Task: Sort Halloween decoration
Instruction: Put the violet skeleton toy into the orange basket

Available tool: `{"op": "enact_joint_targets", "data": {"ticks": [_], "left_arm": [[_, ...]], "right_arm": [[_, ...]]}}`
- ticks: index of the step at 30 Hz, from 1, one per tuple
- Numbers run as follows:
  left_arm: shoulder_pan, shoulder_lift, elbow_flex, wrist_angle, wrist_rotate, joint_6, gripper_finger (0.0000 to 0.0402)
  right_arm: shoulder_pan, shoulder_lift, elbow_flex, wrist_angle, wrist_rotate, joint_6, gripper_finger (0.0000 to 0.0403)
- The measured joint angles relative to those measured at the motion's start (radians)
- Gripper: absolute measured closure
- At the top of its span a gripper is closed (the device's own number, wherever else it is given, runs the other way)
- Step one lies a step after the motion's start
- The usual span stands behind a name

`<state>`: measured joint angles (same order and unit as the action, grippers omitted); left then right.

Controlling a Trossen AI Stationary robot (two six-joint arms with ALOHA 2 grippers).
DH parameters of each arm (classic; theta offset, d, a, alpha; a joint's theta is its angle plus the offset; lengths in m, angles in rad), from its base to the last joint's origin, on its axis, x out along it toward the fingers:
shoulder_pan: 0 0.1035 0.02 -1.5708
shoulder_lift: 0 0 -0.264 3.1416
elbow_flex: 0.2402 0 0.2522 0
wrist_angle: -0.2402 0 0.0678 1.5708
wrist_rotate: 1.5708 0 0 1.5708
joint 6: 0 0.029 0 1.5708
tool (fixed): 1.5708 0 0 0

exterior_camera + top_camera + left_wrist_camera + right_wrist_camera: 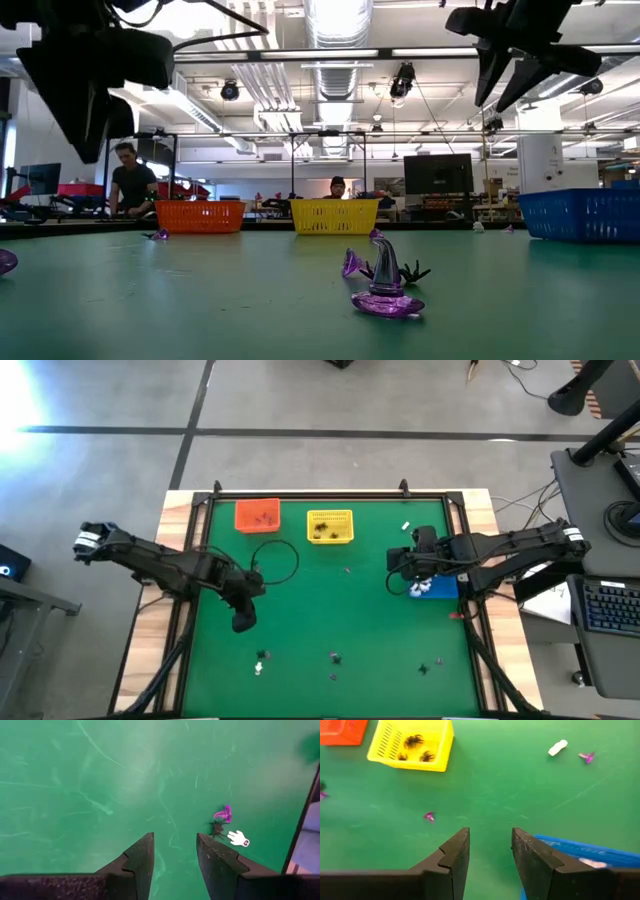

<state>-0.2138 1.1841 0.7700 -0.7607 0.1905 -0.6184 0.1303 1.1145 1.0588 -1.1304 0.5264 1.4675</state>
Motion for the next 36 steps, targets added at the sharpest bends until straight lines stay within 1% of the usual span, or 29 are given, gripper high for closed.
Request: {"op": "enact_joint_targets", "data": {"ticks": [7, 12, 14, 18, 22, 29, 36], "left_arm": [[-0.104, 0.092, 0.002, 0.117, 0.001, -0.107, 0.0272], [-0.183, 0.160, 0.005, 0.322, -0.001, -0.242, 0.0272], [-0.217, 0.201, 0.005, 0.362, -0.004, -0.269, 0.0272], [-0.263, 0.286, 0.005, 0.368, -0.047, -0.341, 0.0272], [-0.288, 0.339, 0.005, 0.399, -0.082, -0.395, 0.0272], [-0.317, 0.364, 0.005, 0.486, -0.094, -0.443, 0.0272], [-0.343, 0.389, 0.005, 0.483, -0.096, -0.475, 0.0272]], "right_arm": [[0.000, 0.000, -0.003, -0.171, 0.000, -0.015, 0.0266], [0.000, 0.000, -0.005, -0.238, 0.000, -0.091, 0.0266], [0.000, 0.000, -0.005, -0.239, 0.000, -0.118, 0.0266], [0.000, 0.000, -0.005, -0.239, 0.000, -0.145, 0.0266], [0.000, 0.000, -0.005, -0.239, 0.000, -0.175, 0.0266], [0.000, 0.000, -0.005, -0.239, 0.000, -0.212, 0.0266], [0.000, 0.000, -0.005, -0.240, 0.023, -0.226, 0.0266]]}}
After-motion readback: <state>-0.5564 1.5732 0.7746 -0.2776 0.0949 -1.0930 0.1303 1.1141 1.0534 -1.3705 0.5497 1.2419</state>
